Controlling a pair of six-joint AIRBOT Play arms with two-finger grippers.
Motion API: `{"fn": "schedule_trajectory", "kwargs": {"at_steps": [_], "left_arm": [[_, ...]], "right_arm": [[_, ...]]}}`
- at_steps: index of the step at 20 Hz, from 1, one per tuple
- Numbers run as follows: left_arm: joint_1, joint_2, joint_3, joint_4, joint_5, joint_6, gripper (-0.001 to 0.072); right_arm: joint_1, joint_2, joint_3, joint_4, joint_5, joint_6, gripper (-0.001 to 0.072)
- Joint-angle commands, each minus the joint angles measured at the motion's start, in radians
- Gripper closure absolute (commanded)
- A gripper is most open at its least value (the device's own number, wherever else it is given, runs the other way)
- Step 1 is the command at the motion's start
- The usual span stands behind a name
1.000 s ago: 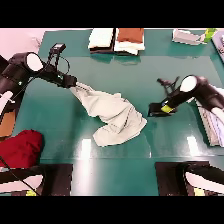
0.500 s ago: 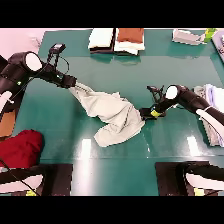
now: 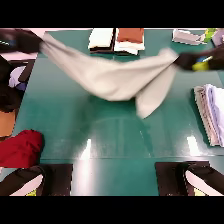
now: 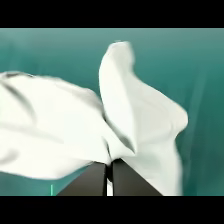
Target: Fold the shirts.
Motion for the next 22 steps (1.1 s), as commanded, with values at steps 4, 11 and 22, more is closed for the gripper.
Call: {"fn": "schedule_trajectory", "kwargs": {"at_steps": [4,11,22], "left_arm": [[0.000,0.260,0.139,0.002,0.084,0.000,0.0681],[0.000,0.256,0.184,0.002,0.106,0.000,0.0682],[0.000,-0.391,0.013,0.008,-0.210,0.000,0.0681]], "right_arm": [[-0.105,0.177,0.328,-0.006,0.049,-0.026,0.0693],[-0.186,0.063,0.606,-0.003,0.177,-0.036,0.0693],[-0.001,-0.397,0.177,-0.054,0.175,-0.042,0.0693]]}}
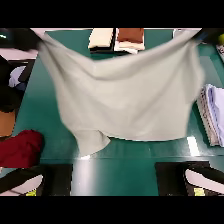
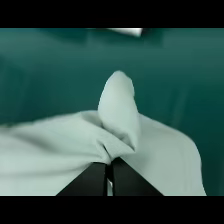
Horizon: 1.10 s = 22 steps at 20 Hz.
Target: Fold the shirts.
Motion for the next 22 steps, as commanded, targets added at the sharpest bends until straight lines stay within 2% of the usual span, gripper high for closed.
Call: {"fn": "schedule_trajectory", "kwargs": {"at_steps": [1,4,7,8,9,10,12,14,16,20,21,22], "left_arm": [[0.001,-0.240,-0.116,0.010,0.019,0.001,0.0681],[0.001,-0.394,-0.148,0.068,0.116,0.000,0.0681],[0.001,-0.443,-0.148,0.089,0.144,0.000,0.0680],[0.001,-0.442,-0.146,0.089,0.141,0.000,0.0678],[0.001,-0.441,-0.135,0.093,0.127,0.000,0.0539],[0.004,-0.435,-0.120,0.104,0.093,0.000,0.0280],[0.028,-0.397,-0.108,0.103,0.005,-0.011,0.0280],[0.054,-0.327,-0.150,0.103,-0.060,-0.031,0.0280],[0.061,-0.216,-0.299,0.105,-0.054,-0.052,0.0280],[0.061,0.008,-0.701,0.036,0.043,-0.116,0.0280],[0.061,0.051,-0.786,0.018,0.066,-0.116,0.0280],[0.061,0.080,-0.846,-0.002,0.080,-0.117,0.0280]], "right_arm": [[0.084,-0.172,-0.172,-0.064,-0.080,-0.004,0.0693],[0.112,-0.298,-0.209,-0.055,-0.182,-0.003,0.0693],[0.122,-0.378,-0.146,-0.054,-0.180,-0.003,0.0690],[0.122,-0.393,-0.114,-0.052,-0.167,-0.003,0.0642],[0.121,-0.404,-0.076,-0.053,-0.145,-0.004,0.0427],[0.115,-0.406,-0.035,-0.053,-0.120,-0.006,0.0357],[0.100,-0.385,0.027,-0.055,-0.048,-0.026,0.0357],[0.073,-0.318,-0.002,-0.057,0.013,-0.081,0.0357],[0.029,-0.210,-0.131,-0.087,0.052,-0.101,0.0357],[-0.106,0.021,-0.511,-0.195,0.052,-0.098,0.0356],[-0.152,0.072,-0.614,-0.193,0.052,-0.098,0.0320],[-0.198,0.114,-0.711,-0.192,0.052,-0.098,0.0206]]}}
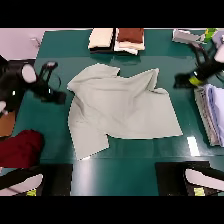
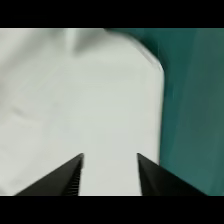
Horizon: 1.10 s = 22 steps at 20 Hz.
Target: Fold the shirts.
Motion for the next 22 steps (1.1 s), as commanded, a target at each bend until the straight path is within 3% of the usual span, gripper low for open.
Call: {"fn": "schedule_trajectory", "kwargs": {"at_steps": [1,7,14,18,19,20,21,22], "left_arm": [[0.003,0.138,-0.259,-0.072,0.062,-0.029,0.0280],[0.003,0.153,-0.297,-0.083,0.093,-0.044,0.0280],[0.003,0.153,-0.297,-0.083,0.093,-0.043,0.0280],[0.003,0.153,-0.297,-0.083,0.082,-0.042,0.0280],[0.003,0.153,-0.297,-0.083,0.081,-0.042,0.0280],[0.003,0.153,-0.297,-0.083,0.079,-0.042,0.0280],[0.003,0.152,-0.298,-0.083,0.080,-0.042,0.0279],[0.003,0.152,-0.298,-0.083,0.087,-0.042,0.0277]], "right_arm": [[-0.144,0.161,-0.323,-0.035,0.015,-0.006,0.0180],[-0.257,0.245,-0.646,-0.010,-0.067,-0.006,0.0183],[-0.257,0.240,-0.707,0.077,-0.146,-0.006,0.0208],[-0.233,0.191,-0.707,0.075,-0.147,-0.007,0.0268],[-0.210,0.181,-0.707,0.074,-0.158,-0.007,0.0349],[-0.182,0.176,-0.707,0.074,-0.170,-0.007,0.0556],[-0.156,0.177,-0.707,0.071,-0.179,-0.006,0.0687],[-0.131,0.177,-0.706,0.069,-0.182,-0.006,0.0692]]}}
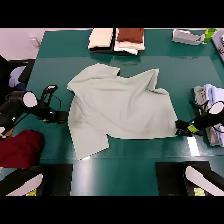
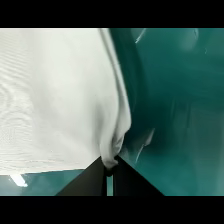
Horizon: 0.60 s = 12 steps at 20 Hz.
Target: Fold the shirts.
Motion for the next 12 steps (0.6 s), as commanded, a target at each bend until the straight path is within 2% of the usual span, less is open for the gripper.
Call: {"fn": "schedule_trajectory", "kwargs": {"at_steps": [1,2,3,9,12], "left_arm": [[0.000,-0.002,-0.001,-0.004,0.011,0.003,0.0221],[0.000,-0.007,-0.001,-0.004,0.030,0.003,0.0111],[0.000,-0.018,-0.001,-0.004,0.051,0.003,0.0087],[-0.010,-0.166,0.000,-0.171,0.155,0.101,0.0089],[-0.011,-0.208,0.000,-0.191,0.156,0.106,0.0091]], "right_arm": [[0.079,-0.013,-0.002,-0.003,-0.035,0.002,0.0692],[0.098,-0.013,-0.002,-0.004,-0.035,0.002,0.0692],[0.111,-0.013,-0.002,-0.004,-0.040,0.002,0.0692],[0.133,-0.013,-0.002,-0.003,-0.039,0.008,0.0692],[0.133,-0.013,-0.002,-0.003,-0.039,0.008,0.0692]]}}
